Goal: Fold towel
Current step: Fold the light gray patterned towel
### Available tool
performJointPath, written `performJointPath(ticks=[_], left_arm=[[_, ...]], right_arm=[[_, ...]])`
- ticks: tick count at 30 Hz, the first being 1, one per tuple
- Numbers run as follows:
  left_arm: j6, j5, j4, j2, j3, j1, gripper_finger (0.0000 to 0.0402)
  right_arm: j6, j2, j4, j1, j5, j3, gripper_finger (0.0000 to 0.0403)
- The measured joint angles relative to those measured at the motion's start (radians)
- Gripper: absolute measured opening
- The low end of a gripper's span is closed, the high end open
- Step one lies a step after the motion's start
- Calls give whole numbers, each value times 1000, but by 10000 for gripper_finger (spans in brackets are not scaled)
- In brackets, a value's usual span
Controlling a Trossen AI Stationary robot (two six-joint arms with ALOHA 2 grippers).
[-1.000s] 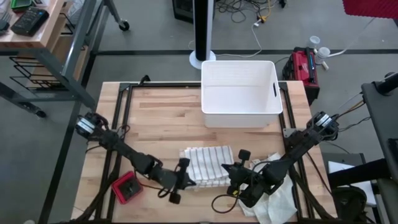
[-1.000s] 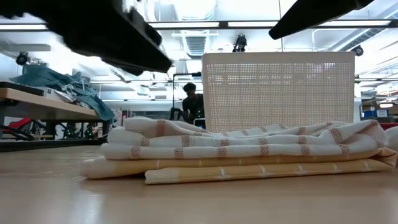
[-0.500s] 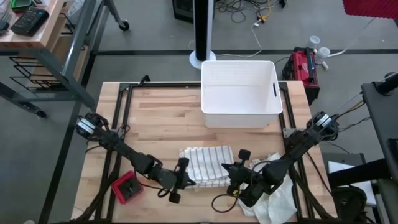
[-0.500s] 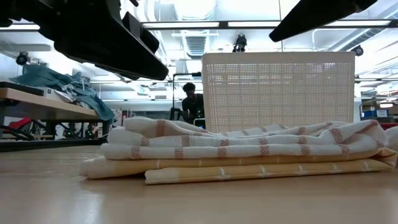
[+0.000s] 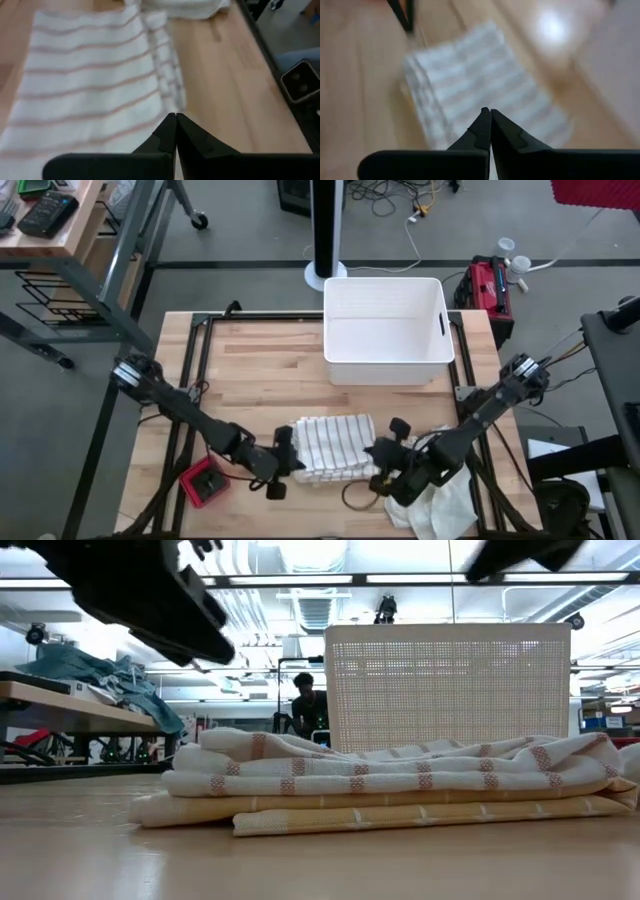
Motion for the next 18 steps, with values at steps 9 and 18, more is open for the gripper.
performJointPath(ticks=[9, 18], left_arm=[[-133, -39, -198, -116, -44, -1, 0], [-85, -76, 96, -99, -165, 0, 0]], right_arm=[[267, 1, -186, -26, -305, 36, 0], [172, 66, 9, -55, -297, 30, 0]])
